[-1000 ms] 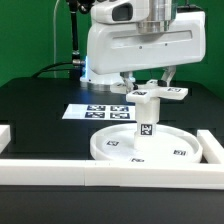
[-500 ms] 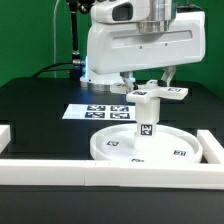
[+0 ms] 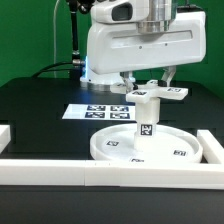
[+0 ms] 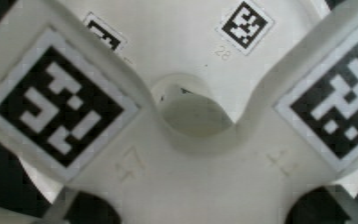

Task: Assemble round table

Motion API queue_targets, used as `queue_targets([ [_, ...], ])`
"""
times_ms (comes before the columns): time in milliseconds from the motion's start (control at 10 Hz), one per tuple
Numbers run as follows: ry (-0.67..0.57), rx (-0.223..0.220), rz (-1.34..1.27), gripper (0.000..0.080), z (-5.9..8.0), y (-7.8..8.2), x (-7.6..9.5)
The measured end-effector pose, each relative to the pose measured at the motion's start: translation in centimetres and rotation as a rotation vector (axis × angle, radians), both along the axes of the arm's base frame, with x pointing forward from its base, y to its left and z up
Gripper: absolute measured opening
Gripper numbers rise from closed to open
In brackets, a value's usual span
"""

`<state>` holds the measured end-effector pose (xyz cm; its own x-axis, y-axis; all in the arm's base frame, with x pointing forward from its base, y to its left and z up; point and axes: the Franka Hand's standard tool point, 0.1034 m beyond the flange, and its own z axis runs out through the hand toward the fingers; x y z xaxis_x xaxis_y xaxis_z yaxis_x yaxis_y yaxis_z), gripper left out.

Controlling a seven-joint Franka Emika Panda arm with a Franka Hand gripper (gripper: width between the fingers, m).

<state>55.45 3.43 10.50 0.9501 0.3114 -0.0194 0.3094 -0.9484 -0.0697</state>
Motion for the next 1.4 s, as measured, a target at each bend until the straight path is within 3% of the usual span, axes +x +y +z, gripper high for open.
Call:
queue_targets([
  [500,-0.035,0.039,-0.533,0.0446,-0.02,0.08,0.76],
  [1400,0.079,0.078,-1.587,0.0447,-0.11,0.14,1.06],
])
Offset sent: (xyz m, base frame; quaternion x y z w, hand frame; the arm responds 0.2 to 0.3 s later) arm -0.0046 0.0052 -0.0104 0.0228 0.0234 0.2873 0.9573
